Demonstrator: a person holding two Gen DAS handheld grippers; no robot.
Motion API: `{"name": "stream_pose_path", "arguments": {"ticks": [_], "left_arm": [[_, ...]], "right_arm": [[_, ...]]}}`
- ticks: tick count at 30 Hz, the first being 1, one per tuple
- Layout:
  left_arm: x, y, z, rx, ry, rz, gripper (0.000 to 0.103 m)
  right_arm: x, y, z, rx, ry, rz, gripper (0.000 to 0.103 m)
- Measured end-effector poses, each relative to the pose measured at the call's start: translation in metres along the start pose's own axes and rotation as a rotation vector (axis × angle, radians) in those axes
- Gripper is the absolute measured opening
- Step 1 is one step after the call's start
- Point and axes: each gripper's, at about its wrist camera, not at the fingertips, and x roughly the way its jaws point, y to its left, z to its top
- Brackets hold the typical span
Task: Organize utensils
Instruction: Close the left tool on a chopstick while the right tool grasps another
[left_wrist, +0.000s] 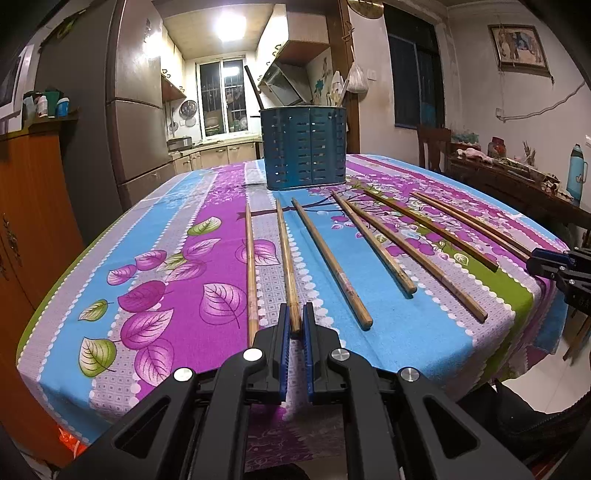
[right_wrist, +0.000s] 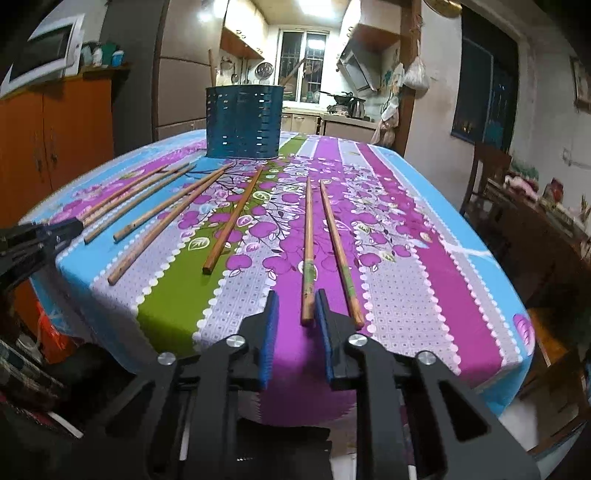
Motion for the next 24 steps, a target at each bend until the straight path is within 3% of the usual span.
{"name": "stream_pose_path", "arguments": {"ticks": [9,24], "left_arm": [[0.000,0.000,0.000,-0.001,-0.001,0.004,0.009],[0.002,0.001,-0.001,0.000,-0.002,0.009,0.008]], "right_arm": [[-0.001,-0.011,-0.005,0.053,-0.026,0.076,0.006],[-0.015,-0.016,0.006,0.055,-0.101,0.104,0.006]]}}
